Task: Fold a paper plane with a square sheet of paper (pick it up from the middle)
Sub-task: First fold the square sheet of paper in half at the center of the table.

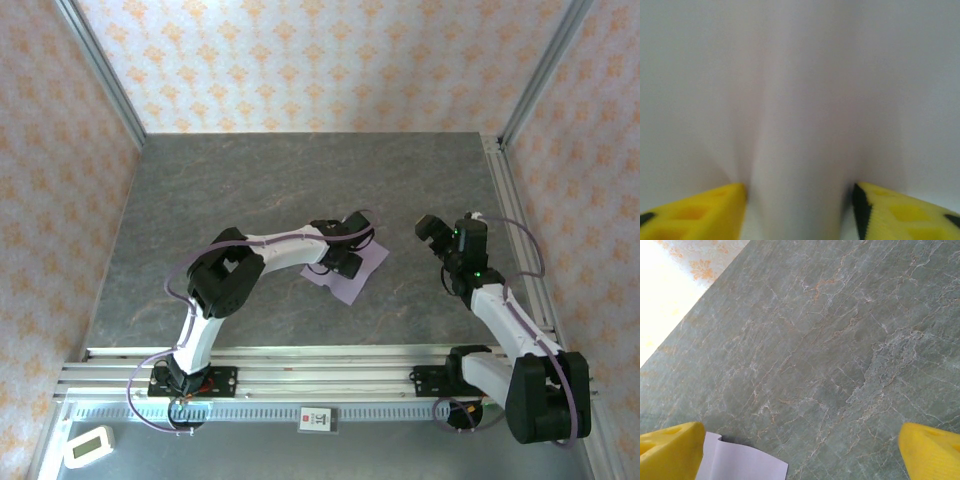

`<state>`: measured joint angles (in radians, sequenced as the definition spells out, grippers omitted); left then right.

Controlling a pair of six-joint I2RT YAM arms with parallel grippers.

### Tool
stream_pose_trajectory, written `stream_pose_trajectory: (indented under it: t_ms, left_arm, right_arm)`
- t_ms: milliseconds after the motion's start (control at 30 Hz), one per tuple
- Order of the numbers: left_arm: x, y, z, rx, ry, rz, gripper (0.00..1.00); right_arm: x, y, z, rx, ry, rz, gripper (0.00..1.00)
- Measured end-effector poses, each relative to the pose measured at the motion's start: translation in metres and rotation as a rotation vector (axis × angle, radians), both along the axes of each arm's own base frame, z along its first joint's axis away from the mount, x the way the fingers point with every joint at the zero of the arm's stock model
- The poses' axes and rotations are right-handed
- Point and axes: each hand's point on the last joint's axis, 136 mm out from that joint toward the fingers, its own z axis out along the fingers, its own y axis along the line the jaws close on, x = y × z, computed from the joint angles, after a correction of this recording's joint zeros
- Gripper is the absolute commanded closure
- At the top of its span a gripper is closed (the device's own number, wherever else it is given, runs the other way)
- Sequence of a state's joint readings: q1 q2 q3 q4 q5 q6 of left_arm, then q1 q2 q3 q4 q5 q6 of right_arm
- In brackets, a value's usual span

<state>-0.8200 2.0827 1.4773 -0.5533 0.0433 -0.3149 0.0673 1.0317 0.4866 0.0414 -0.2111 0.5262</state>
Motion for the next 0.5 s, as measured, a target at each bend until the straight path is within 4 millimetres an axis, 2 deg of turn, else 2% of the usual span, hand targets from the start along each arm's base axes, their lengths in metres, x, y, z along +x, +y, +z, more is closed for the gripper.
stream_pose_trajectory:
  t_ms: [100, 200, 333, 500]
  left_arm:
    - [0.0, 0.0, 0.005, -0.005, -0.007, 0.006, 0.62]
    - [0.002, -0.002, 0.023, -0.037, -0.033, 0.015, 0.69]
    - [0.006, -0.008, 0.065, -0.129, -0.098, 0.028, 0.71]
    - [0.008, -0.021, 0.124, -0.328, -0.19, 0.046, 0.71]
  right_arm:
    - [0.0, 0.0, 0.0, 0.0, 0.0, 0.0, 0.02]
    - [0.0, 0.0, 0.0, 0.001, 0.0, 0.001, 0.02]
    - [0.0, 0.001, 0.0, 0.004, 0.0, 0.004, 0.02]
    - [0.0, 0.001, 0.0, 0.004, 0.0, 0.005, 0.02]
